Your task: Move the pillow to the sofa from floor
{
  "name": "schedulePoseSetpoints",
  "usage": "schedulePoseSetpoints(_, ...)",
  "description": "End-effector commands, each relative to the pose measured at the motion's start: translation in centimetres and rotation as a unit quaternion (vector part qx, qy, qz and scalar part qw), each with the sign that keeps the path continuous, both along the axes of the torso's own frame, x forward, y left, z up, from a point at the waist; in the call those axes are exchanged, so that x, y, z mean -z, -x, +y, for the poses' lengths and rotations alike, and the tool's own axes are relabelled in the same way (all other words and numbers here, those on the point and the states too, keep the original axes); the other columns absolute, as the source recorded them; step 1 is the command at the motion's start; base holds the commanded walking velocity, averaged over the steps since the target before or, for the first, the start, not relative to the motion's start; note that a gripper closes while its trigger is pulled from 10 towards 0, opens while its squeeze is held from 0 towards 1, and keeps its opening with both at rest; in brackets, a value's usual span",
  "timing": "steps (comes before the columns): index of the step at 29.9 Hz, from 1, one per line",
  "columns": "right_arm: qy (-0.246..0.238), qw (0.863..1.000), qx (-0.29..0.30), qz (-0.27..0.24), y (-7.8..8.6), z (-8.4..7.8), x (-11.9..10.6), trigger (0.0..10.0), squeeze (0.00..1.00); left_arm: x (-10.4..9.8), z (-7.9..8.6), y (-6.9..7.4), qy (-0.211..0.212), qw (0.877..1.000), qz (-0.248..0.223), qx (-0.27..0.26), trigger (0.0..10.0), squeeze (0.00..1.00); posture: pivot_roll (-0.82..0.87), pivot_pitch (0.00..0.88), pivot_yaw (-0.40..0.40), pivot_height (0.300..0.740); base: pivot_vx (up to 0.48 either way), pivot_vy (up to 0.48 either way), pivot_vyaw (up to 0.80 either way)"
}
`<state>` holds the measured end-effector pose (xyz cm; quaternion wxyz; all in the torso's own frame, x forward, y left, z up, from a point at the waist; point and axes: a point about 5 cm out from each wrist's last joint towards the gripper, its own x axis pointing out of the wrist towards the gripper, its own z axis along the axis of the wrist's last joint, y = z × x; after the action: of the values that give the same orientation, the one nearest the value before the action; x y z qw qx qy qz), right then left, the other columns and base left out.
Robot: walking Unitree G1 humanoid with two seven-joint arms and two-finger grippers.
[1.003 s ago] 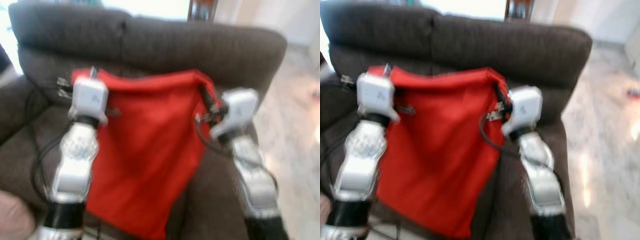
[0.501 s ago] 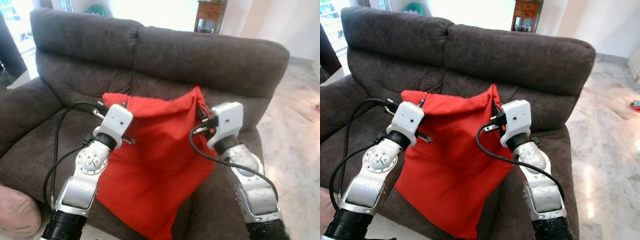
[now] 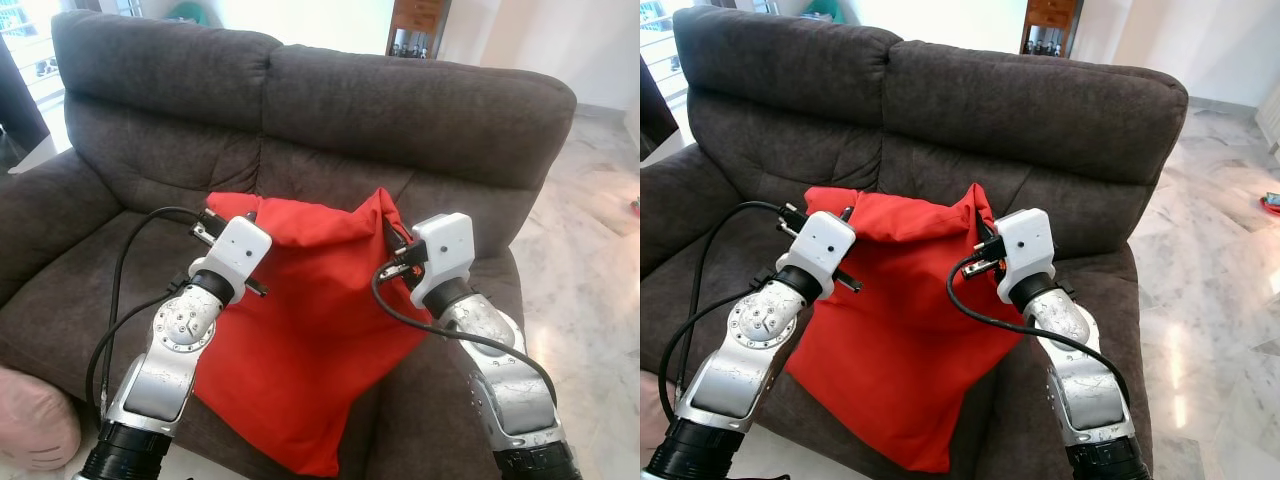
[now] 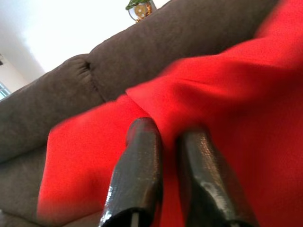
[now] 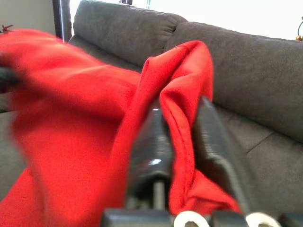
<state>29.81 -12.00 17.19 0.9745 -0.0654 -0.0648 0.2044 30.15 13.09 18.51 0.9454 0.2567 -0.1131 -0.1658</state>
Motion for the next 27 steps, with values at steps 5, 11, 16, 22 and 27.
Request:
schedulePoseSetpoints(5,-0.002,1.000,-0.008,-0.017,0.1,0.3,-0.8,10.0,1.00,-0.1,-0.4,0.0,-0.007,1.000,0.003,0.007,10.0,1.00,0.11,0.000,-0.048,0.740,0.000,0.000,0.00)
schedulePoseSetpoints(11,0.001,0.999,0.020,-0.035,-0.2,-0.3,-1.3,10.0,0.00,-0.1,-0.6,0.0,-0.006,1.000,0.001,0.011,10.0,1.00,0.10,0.000,-0.048,0.740,0.000,0.000,0.00)
schedulePoseSetpoints(16,0.005,0.991,0.125,-0.037,-1.0,-3.1,-0.8,10.0,0.00,0.3,-0.7,0.0,-0.004,1.000,0.007,0.011,10.0,1.00,0.10,0.000,-0.048,0.740,0.000,0.000,0.00)
schedulePoseSetpoints(22,0.016,0.967,0.253,0.034,-1.1,-8.0,3.9,10.0,0.00,4.5,1.7,0.2,0.040,0.995,0.082,-0.045,10.0,0.00,0.10,0.000,-0.045,0.740,0.000,0.000,0.00)
schedulePoseSetpoints(27,0.004,0.933,0.342,0.112,0.5,-11.5,8.3,10.0,0.00,8.2,4.6,1.1,0.082,0.979,0.141,-0.126,10.0,0.00,0.10,0.000,-0.042,0.740,0.000,0.000,0.00)
